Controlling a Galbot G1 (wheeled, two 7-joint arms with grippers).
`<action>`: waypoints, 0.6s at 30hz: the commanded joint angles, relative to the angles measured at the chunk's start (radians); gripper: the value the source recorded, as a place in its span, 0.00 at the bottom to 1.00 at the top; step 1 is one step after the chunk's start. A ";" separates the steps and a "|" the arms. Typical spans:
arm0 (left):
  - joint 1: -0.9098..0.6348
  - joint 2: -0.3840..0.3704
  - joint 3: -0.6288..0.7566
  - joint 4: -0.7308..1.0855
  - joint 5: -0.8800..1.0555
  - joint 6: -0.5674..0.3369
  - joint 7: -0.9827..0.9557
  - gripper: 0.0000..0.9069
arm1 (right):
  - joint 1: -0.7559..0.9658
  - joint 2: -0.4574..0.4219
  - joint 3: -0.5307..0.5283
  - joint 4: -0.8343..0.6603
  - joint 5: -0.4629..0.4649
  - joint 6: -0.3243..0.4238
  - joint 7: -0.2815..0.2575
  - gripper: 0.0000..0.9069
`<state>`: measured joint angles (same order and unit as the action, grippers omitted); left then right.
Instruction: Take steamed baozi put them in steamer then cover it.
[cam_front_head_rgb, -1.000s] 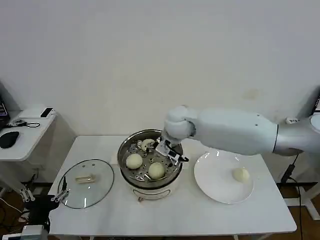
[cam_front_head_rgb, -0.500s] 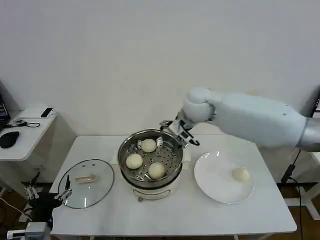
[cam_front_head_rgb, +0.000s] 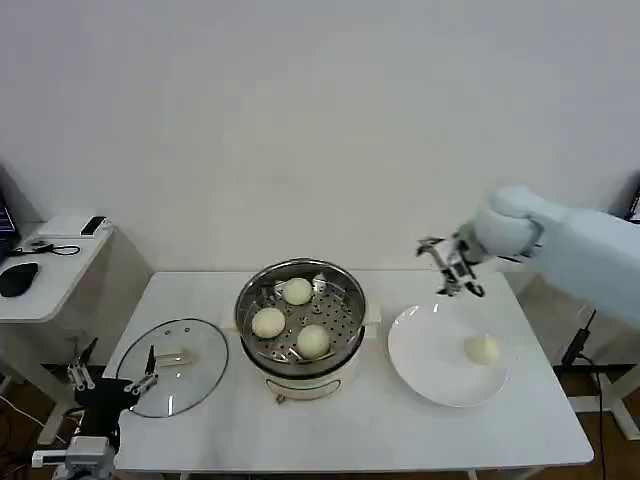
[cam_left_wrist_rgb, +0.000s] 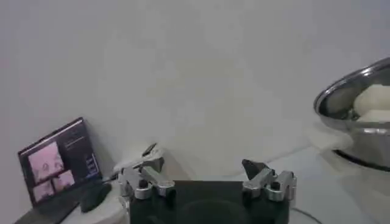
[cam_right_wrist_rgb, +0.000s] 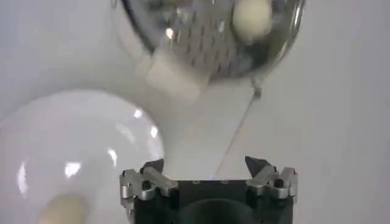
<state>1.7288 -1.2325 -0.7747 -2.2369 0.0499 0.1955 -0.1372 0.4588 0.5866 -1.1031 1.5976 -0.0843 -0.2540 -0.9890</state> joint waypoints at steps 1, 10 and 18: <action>-0.005 0.007 0.021 0.005 0.001 -0.001 0.000 1.00 | -0.283 -0.203 0.208 -0.036 -0.075 -0.039 0.000 1.00; 0.002 0.005 0.031 0.010 0.014 0.000 0.000 1.00 | -0.552 -0.171 0.400 -0.150 -0.121 -0.042 0.001 1.00; 0.006 0.005 0.031 0.009 0.019 0.006 0.001 1.00 | -0.637 -0.120 0.456 -0.228 -0.115 -0.069 -0.004 1.00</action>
<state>1.7338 -1.2276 -0.7466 -2.2286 0.0673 0.2001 -0.1368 0.0093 0.4670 -0.7758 1.4563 -0.1766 -0.3044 -0.9918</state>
